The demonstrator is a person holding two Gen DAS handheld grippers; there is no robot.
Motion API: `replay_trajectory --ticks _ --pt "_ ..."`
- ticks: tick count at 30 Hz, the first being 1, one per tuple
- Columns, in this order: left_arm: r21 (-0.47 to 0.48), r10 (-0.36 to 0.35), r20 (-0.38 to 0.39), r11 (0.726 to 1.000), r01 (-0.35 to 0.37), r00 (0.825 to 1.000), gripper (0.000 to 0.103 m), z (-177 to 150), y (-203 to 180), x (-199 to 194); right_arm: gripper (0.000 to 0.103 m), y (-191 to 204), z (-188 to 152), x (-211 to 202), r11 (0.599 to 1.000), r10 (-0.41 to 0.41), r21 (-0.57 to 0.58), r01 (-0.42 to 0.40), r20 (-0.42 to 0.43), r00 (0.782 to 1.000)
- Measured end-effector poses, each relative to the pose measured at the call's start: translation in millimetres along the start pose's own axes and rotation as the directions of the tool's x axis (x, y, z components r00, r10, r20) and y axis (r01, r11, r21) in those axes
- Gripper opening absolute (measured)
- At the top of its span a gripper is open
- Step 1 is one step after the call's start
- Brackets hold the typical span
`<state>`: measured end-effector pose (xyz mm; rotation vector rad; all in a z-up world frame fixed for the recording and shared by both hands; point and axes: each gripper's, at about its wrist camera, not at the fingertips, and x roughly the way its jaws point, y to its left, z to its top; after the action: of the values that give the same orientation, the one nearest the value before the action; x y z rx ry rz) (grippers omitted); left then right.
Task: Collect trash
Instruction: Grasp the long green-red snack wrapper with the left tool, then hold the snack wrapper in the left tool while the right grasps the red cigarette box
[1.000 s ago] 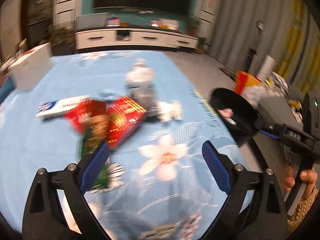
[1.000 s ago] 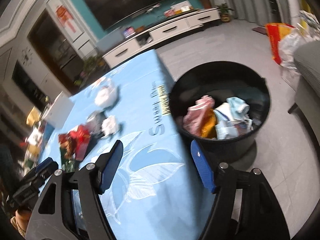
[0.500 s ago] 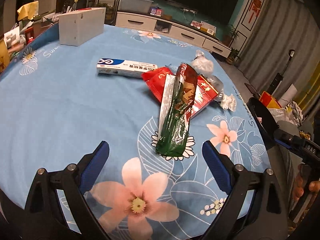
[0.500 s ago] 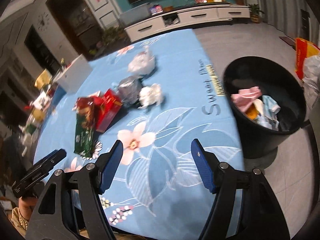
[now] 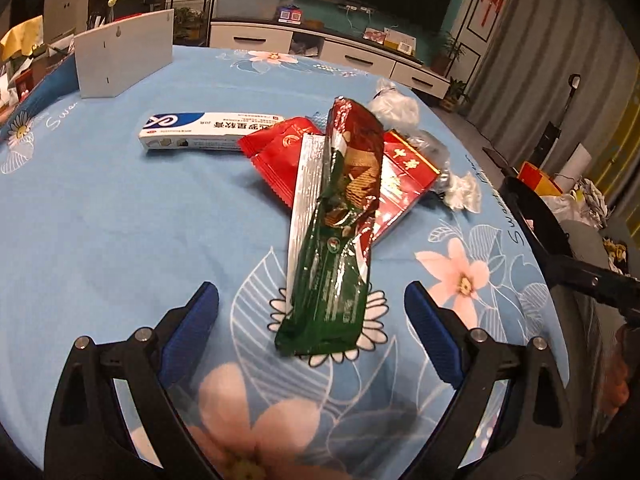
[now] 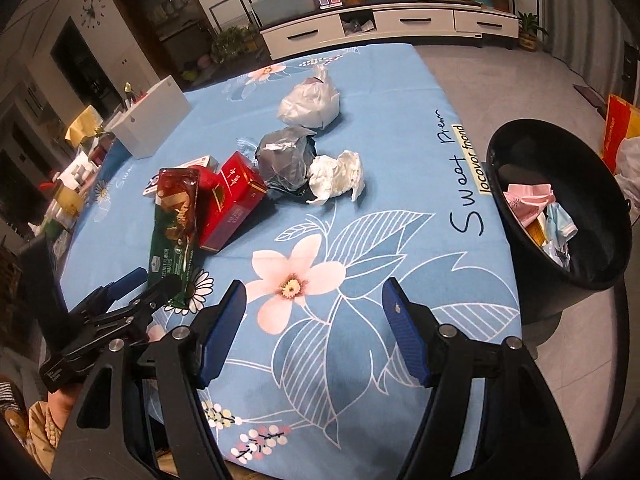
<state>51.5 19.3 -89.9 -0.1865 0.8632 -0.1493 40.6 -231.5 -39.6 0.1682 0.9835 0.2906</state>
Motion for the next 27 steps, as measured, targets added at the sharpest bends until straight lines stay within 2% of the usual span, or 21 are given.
replay_trajectory --ticks 4,7,10,11,13,15,19,27 --pt "0.004 -0.005 0.019 1.000 0.005 1.000 0.089 1 0 1 0.070 4 5 6 1.000 -0.020 -0.008 0.020 -0.018 1.000" --pt "0.003 -0.009 0.027 1.000 0.009 1.000 0.075 5 3 1 0.070 9 7 9 1.000 -0.024 -0.012 0.024 -0.020 1.000" --pt "0.002 -0.008 0.030 1.000 0.007 1.000 0.059 8 5 3 0.070 15 8 12 0.999 -0.027 -0.025 0.026 -0.025 0.999" --pt "0.001 -0.016 0.030 1.000 0.016 0.999 0.046 9 6 4 0.070 18 8 13 0.999 -0.029 -0.032 0.028 -0.026 0.999" --pt "0.001 -0.021 0.033 1.000 0.021 0.999 0.030 9 7 4 0.069 23 9 15 0.999 -0.032 -0.045 0.030 -0.028 0.999" --pt "0.002 -0.042 0.036 0.999 0.042 0.998 0.018 9 6 4 0.069 25 10 15 0.998 -0.035 -0.051 0.034 -0.028 0.999" --pt "0.002 -0.063 0.062 0.998 0.063 0.996 0.011 7 6 0 0.069 32 12 15 0.998 -0.038 -0.058 0.037 -0.025 0.999" --pt "-0.024 -0.112 0.164 0.993 0.117 0.980 0.009 7 17 -33 0.070 45 14 27 0.999 0.008 -0.042 -0.010 -0.053 0.999"
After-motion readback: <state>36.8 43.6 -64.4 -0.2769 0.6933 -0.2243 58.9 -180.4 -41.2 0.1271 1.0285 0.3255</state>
